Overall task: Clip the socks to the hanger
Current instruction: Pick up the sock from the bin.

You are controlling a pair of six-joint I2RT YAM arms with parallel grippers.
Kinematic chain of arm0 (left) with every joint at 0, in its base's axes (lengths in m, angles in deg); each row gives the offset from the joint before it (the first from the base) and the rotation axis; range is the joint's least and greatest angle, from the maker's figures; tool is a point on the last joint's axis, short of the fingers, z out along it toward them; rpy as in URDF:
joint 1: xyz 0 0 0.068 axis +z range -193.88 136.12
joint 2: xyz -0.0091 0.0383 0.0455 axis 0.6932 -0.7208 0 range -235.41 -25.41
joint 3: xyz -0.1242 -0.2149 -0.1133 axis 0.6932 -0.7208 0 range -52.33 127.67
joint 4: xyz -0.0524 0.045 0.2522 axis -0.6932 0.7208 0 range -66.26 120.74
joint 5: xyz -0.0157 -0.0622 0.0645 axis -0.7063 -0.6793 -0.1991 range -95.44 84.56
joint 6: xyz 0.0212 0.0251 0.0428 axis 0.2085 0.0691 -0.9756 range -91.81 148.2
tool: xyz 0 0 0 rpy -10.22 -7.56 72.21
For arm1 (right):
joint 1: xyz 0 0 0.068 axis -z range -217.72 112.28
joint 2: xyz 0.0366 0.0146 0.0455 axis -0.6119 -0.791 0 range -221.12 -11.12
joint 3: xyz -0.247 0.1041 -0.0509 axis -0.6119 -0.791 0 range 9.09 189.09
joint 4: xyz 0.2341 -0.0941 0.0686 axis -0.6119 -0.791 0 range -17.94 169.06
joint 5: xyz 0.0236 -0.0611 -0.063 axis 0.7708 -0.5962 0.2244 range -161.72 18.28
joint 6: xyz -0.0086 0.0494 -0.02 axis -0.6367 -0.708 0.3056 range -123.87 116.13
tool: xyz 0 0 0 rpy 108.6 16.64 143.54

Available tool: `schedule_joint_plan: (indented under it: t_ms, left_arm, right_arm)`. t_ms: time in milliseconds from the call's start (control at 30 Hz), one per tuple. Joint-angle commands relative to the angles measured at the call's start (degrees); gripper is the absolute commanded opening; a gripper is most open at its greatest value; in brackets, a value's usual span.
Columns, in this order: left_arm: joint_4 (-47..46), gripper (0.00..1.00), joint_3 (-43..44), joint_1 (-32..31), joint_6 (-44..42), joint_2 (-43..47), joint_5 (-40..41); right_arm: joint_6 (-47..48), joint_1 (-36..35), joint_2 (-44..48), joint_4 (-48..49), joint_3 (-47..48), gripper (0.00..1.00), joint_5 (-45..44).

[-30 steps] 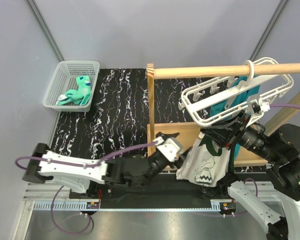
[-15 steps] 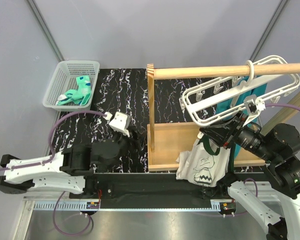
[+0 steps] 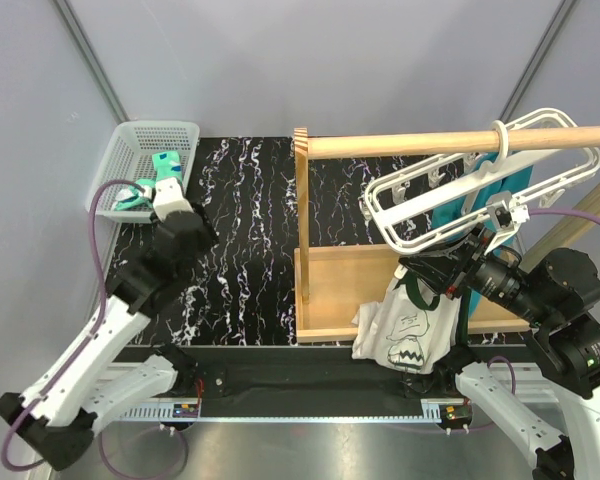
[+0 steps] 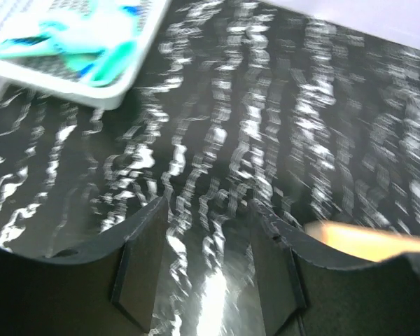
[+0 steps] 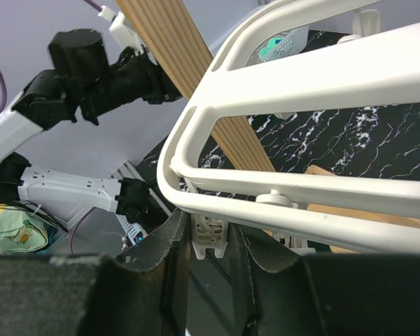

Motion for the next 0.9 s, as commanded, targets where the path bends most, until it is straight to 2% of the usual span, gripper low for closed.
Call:
schedule_joint_plan:
  t_ms: [0, 33, 67, 100, 133, 200, 267, 333, 400, 433, 633, 733, 867]
  left_arm:
    - [-6.11, 0.54, 1.18, 12.11, -4.61, -6.45, -14.35]
    - [-8.12, 0.55, 1.71, 17.62, -4.97, -7.78, -16.13]
    - [-9.1, 0.56, 3.11, 19.76, -5.41, -9.1, -17.1]
    - [-9.72, 0.62, 4.51, 21.52, -6.11, -12.86, -17.63]
    - [-9.38, 0.64, 6.35, 25.54, -6.2, -14.98, -18.33]
    - [-9.11, 0.66, 11.63, 28.56, -7.77, -21.81, -18.08]
    - [-10.25, 0.65, 14.79, 32.16, -9.1, -26.06, -15.98]
    - [-10.78, 0.61, 16.03, 36.37, -10.42, -31.6, -17.2]
    - [-12.0, 0.57, 16.13, 37.8, -11.64, -35.28, -21.74]
    - [-12.97, 0.56, 16.3, 39.89, -12.52, -36.26, -22.2]
    - [-14.73, 0.47, 16.3, 42.54, -17.36, -41.72, -23.44]
    - [-19.12, 0.45, 14.64, 42.9, -20.61, -41.99, -26.24]
    - [-18.34, 0.43, 15.95, 43.69, -22.81, -43.92, -26.69]
  right_arm:
    - [0.97, -0.21, 0.21, -0.35, -0.13, 0.0, -1.38]
    - [1.06, -0.21, 0.21, -0.7, -0.13, 0.0, -1.3]
    - [1.15, -0.12, -0.06, -0.88, 0.13, 0.0, -1.21]
    - [1.24, -0.21, -0.41, -0.97, 0.39, 0.0, -1.12]
    - [1.24, -0.21, -0.5, -1.4, 0.57, 0.0, -1.12]
    - [0.63, -0.12, -0.41, -1.15, 0.48, 0.0, -0.25]
    - [-0.08, -0.21, -0.06, -0.71, 0.13, 0.0, 0.46]
    - [-0.34, -0.21, 0.29, -0.79, 0.13, 0.0, 0.46]
    - [-0.96, -0.12, 0.82, -0.79, 0.13, 0.0, 0.64]
    - [-1.13, -0.21, 0.99, -0.71, 0.13, 0.0, 0.9]
    - [-0.7, -0.21, 1.26, -1.49, 0.31, 0.0, 1.95]
    - [-0.43, -0.12, 1.35, -1.49, 0.48, 0.0, 2.31]
    - [-0.6, -0.12, 1.52, -1.41, 0.57, 0.0, 2.39]
